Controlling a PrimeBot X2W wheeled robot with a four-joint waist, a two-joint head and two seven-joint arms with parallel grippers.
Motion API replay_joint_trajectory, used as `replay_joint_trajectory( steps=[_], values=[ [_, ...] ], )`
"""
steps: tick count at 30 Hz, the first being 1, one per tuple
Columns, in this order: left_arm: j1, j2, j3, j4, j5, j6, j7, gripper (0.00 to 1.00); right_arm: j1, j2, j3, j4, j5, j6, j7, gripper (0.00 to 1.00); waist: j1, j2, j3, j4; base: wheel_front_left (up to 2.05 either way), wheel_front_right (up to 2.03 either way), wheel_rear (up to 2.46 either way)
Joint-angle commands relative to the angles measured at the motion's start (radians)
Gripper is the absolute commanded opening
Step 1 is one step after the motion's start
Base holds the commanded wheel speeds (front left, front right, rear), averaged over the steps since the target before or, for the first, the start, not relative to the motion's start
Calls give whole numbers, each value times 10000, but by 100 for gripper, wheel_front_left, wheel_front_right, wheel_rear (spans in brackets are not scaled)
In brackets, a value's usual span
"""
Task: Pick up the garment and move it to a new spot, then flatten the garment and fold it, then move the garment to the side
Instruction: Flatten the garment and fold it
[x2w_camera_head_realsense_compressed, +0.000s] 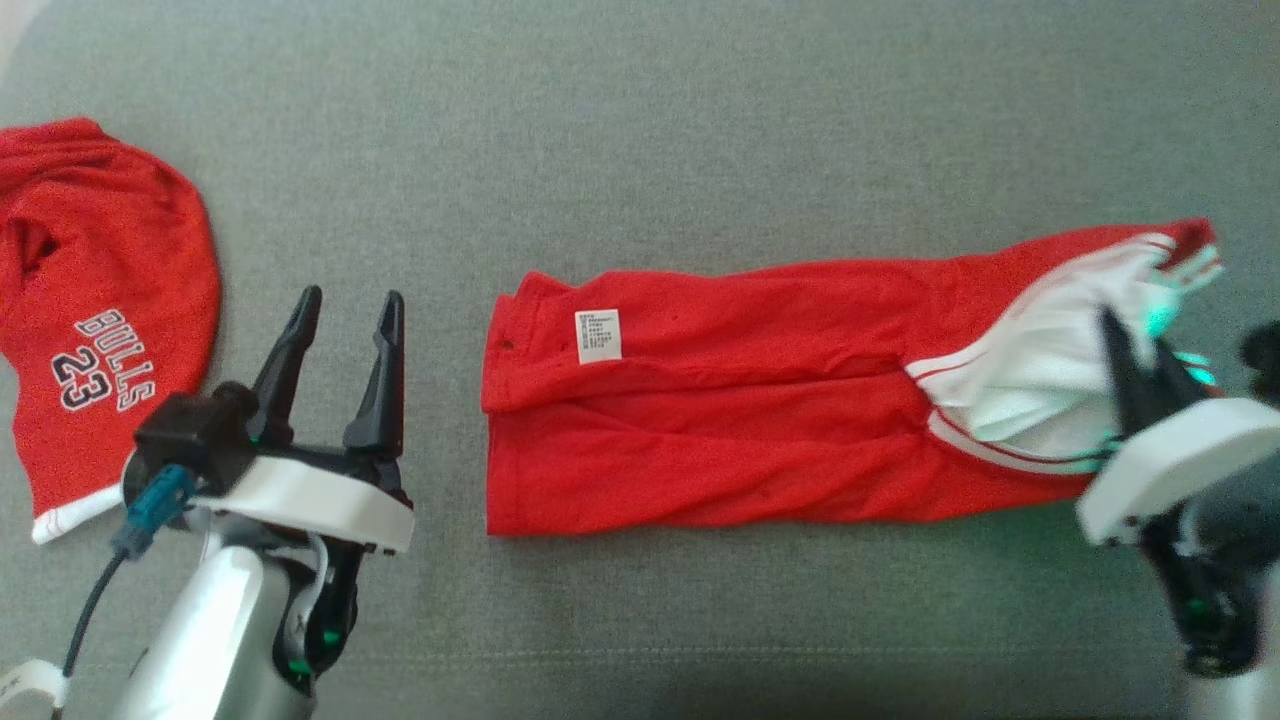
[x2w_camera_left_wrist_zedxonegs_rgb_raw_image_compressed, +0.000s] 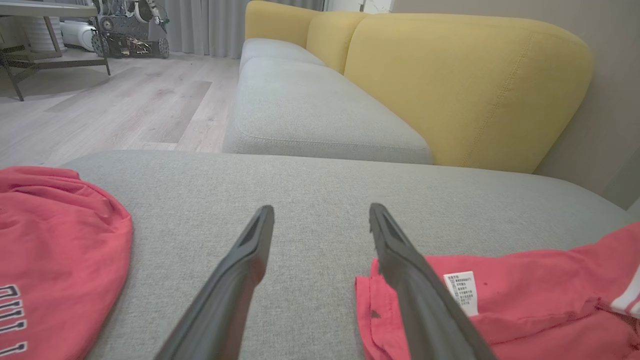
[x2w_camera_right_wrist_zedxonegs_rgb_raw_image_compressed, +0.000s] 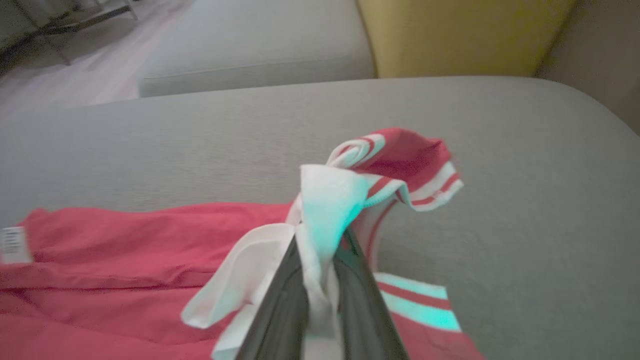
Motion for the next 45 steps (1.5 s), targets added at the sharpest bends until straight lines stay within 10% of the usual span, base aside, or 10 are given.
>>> replay_joint_trajectory(
  steps=[1, 17, 31, 32, 33, 34, 45],
  values=[
    [-162, 151, 346, -252, 90, -17, -121, 100, -338, -147, 616, -639, 127, -9, 142, 0, 0, 0, -229, -40, 0, 0, 0],
    [-242, -36, 97, -106, 6, -26, -98, 100, -1759, 129, 5700, 1933, 2844, -9, -1442, 0, 0, 0, -555, 1042, 0, 0, 0],
    [-445, -181, 166, -6, -5, -103, -114, 100, -3368, 132, 7843, 5363, 4395, -9, -3848, 0, 0, 0, -93, 1535, 0, 0, 0],
    [-455, -182, 180, 5, -1, -111, -115, 100, -3470, 132, 7964, 5463, 4473, -9, -3948, 28, 0, 0, -79, 1518, 0, 0, 0],
    [-465, -181, 194, 18, 4, -119, -116, 100, -3566, 132, 8093, 5550, 4532, -9, -4027, 79, 0, 0, -74, 1497, 0, 0, 0],
    [-475, -181, 207, 34, 9, -128, -116, 100, -3666, 132, 8240, 5594, 4555, -9, -4104, 100, 0, 0, -77, 1477, 0, 0, 0],
    [-299, -58, 438, 115, 57, -85, -120, 100, -3954, 133, 8082, 4874, 3809, -9, -5358, 100, 0, 0, -377, 1103, 0, 0, 0]
  ],
)
